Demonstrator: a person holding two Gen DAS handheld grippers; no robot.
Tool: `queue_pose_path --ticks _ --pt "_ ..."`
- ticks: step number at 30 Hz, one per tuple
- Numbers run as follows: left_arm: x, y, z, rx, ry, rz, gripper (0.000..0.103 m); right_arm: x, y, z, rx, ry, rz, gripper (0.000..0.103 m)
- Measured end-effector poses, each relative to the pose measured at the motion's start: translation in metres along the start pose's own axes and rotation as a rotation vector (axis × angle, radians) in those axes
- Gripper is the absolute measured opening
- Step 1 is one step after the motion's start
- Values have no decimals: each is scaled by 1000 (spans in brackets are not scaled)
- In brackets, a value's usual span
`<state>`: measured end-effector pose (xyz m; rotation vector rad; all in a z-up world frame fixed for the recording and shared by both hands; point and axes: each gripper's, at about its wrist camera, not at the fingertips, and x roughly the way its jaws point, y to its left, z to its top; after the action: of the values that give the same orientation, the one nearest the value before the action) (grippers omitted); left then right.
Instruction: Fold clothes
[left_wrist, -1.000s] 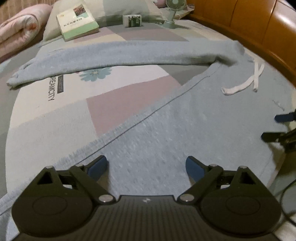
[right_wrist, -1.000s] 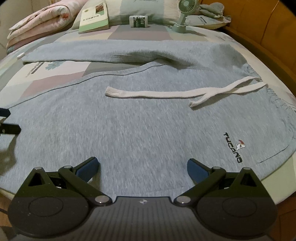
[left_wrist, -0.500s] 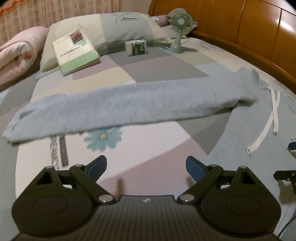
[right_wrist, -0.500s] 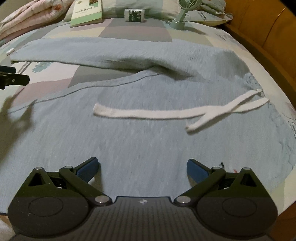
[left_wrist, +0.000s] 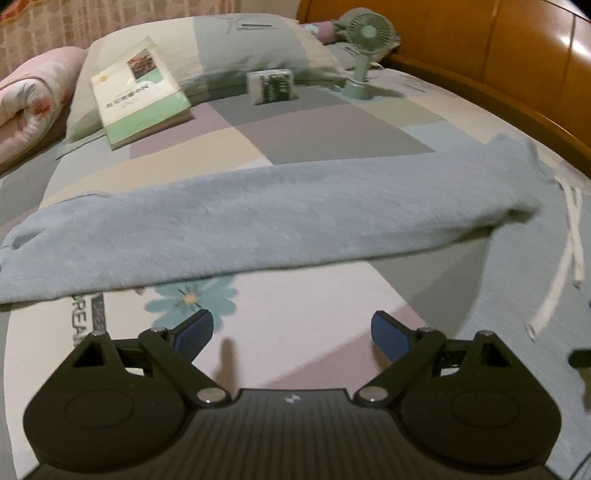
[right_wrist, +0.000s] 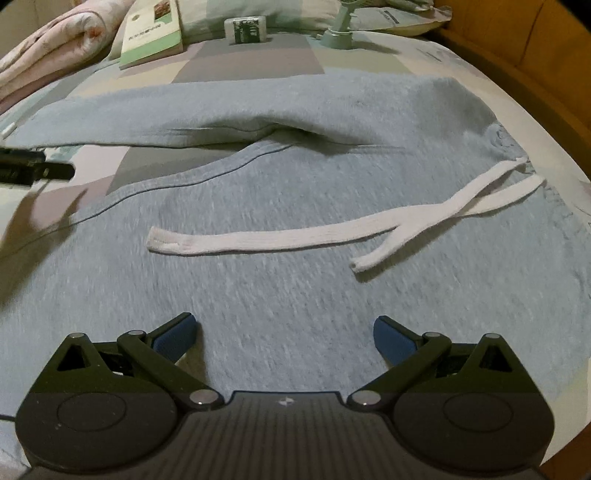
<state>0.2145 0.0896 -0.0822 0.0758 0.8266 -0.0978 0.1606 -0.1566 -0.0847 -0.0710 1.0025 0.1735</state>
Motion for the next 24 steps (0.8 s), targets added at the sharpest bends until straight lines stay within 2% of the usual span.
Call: queue_pose_path --ticks 9,13,18,20,24 --pt "9 53 32 -67 -98 108 93 2 0 5 2 34 -1 103" --pt "21 81 45 -98 -104 184 93 1 3 21 -7 97 13 103" --pt "26 108 54 -80 -119 255 93 -12 28 57 -98 34 78 103" --pt "22 118 52 -81 -137 259 93 -14 44 78 -145 22 124 103" --pt "9 140 40 -119 -156 126 93 -7 83 126 -247 -4 230 103"
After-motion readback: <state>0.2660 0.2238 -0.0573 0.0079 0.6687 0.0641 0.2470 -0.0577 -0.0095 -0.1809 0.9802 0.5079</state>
